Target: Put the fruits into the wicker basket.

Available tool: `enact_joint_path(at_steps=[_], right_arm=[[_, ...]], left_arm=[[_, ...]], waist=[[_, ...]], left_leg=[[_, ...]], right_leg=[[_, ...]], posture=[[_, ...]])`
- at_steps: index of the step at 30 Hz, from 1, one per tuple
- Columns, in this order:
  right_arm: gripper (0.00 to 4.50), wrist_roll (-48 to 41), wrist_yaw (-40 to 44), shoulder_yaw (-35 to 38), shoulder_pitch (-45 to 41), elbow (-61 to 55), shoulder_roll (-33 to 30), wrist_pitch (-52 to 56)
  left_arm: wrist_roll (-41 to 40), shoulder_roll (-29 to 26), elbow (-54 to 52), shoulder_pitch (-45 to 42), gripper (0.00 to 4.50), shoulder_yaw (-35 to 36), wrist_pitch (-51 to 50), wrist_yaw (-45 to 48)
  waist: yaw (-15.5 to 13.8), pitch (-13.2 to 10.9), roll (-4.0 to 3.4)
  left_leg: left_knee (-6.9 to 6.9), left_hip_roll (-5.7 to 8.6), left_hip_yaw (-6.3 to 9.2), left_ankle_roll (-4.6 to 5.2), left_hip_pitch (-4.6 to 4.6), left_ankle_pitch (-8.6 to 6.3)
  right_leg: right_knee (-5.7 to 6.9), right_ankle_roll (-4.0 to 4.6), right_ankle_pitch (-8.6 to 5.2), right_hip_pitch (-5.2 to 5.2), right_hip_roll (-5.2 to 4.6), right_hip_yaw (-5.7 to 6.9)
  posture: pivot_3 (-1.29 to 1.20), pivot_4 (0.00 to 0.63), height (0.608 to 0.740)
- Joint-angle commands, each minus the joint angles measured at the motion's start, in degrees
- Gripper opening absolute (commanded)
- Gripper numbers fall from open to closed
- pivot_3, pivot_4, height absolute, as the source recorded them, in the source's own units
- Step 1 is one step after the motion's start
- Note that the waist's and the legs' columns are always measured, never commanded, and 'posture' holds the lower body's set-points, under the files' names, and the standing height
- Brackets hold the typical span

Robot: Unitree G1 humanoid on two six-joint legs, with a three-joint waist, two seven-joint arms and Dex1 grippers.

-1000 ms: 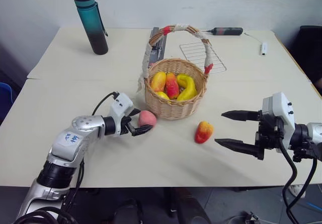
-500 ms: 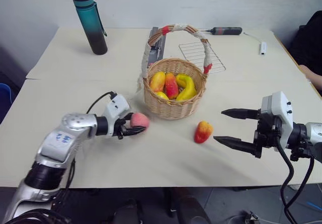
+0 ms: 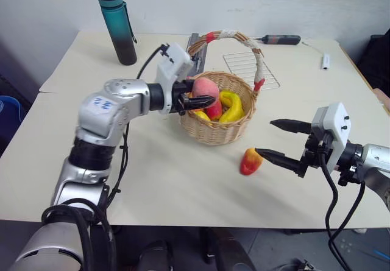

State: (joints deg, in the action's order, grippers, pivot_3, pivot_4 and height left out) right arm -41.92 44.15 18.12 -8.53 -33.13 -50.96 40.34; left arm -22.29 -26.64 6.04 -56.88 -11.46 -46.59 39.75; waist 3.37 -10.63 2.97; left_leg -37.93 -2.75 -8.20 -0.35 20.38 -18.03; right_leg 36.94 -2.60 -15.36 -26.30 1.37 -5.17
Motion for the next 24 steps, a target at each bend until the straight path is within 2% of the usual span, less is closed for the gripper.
enact_joint_path(at_steps=[1,4,5,9,13,15,18,20,21,24], right_arm=[[4.5,0.23,-1.12,0.99,0.71,-1.1,0.79,-0.84],[4.5,0.31,-1.22,2.1,2.69,-1.57,0.64,-0.84],[4.5,0.59,-1.02,2.65,3.63,-1.4,0.38,-0.99],[4.5,-0.73,1.3,8.01,8.82,-0.96,-0.61,-0.78],[4.5,-0.98,9.65,17.25,18.57,-0.78,-2.06,-2.27],[4.5,-0.67,14.06,24.11,24.2,1.37,-2.72,-1.45],[4.5,-0.84,18.74,30.56,30.38,2.93,-3.35,-0.46],[4.5,-1.33,20.73,33.2,33.41,3.5,-3.36,0.5],[4.5,-1.72,21.35,33.81,34.28,3.58,-3.27,1.0],[4.5,-1.96,21.21,32.75,34.47,3.19,-2.77,0.83]], left_arm=[[2.55,0.64,4.9,-3.08,3.42,0.31,4.65,2.16],[1.83,0.82,6.07,-3.82,4.34,2.34,4.95,3.77],[1.35,0.54,5.46,-3.65,4.45,3.04,4.96,4.52],[-2.27,-3.1,-0.87,-0.29,4.45,6.39,4.98,10.72],[-8.96,-13.54,-10.46,6.5,4.45,10.42,6.03,25.09],[-10.26,-20.78,-13.39,11.18,4.45,12.39,7.63,32.51],[-11.11,-27.36,-15.82,16.38,4.45,14.26,9.57,37.93],[-12.16,-30.57,-17.06,19.65,4.45,16.19,9.68,40.44],[-12.51,-31.6,-17.5,20.9,4.45,17.03,9.72,41.15],[-13.56,-33.09,-18.95,23.39,4.45,18.6,9.7,41.34]], waist=[[-0.01,0.0,0.0],[0.0,0.0,0.0],[-0.07,0.0,0.0],[-0.06,0.0,0.0],[0.1,0.0,-0.01],[0.05,-0.01,-0.05],[-0.01,0.0,-0.03],[0.05,-0.01,-0.01],[0.06,-0.01,-0.02],[0.1,-0.01,0.03]], left_leg=[[0.0,0.0,-0.01,-0.01,0.08,0.01],[0.01,-0.01,-0.01,-0.02,0.13,0.01],[0.02,-0.02,-0.01,-0.02,0.14,0.01],[0.02,-0.03,-0.02,-0.01,0.17,-0.01],[0.16,-0.09,-0.06,-0.14,0.03,-0.03],[0.16,-0.11,-0.06,-0.21,0.0,0.0],[0.21,-0.1,-0.02,-0.25,-0.11,0.02],[0.19,-0.08,0.04,-0.14,-0.21,-0.01],[0.19,-0.05,0.06,0.24,-0.22,-0.18],[0.18,-0.08,0.15,0.39,-0.38,-0.12]], right_leg=[[0.02,0.0,0.0,-0.11,0.0,-0.01],[0.05,0.0,0.0,-0.19,0.02,-0.02],[0.04,0.0,0.0,-0.19,0.01,-0.02],[0.04,-0.01,0.0,-0.2,0.01,-0.01],[0.13,0.08,-0.06,-0.19,0.03,0.03],[0.19,0.15,-0.1,-0.21,0.04,0.07],[0.13,0.22,-0.24,-0.07,0.04,0.1],[-0.09,0.21,-0.24,0.19,0.03,0.11],[-0.21,0.25,-0.21,0.25,0.02,0.1],[-0.63,0.59,-0.28,0.65,0.02,0.15]], posture=[[0.0,0.15,0.74],[0.0,0.15,0.74],[0.0,0.15,0.74],[0.0,0.15,0.74],[0.0,0.15,0.74],[0.0,0.15,0.74],[0.0,0.15,0.74],[0.0,0.15,0.74],[0.0,0.15,0.74],[0.0,0.15,0.74]])
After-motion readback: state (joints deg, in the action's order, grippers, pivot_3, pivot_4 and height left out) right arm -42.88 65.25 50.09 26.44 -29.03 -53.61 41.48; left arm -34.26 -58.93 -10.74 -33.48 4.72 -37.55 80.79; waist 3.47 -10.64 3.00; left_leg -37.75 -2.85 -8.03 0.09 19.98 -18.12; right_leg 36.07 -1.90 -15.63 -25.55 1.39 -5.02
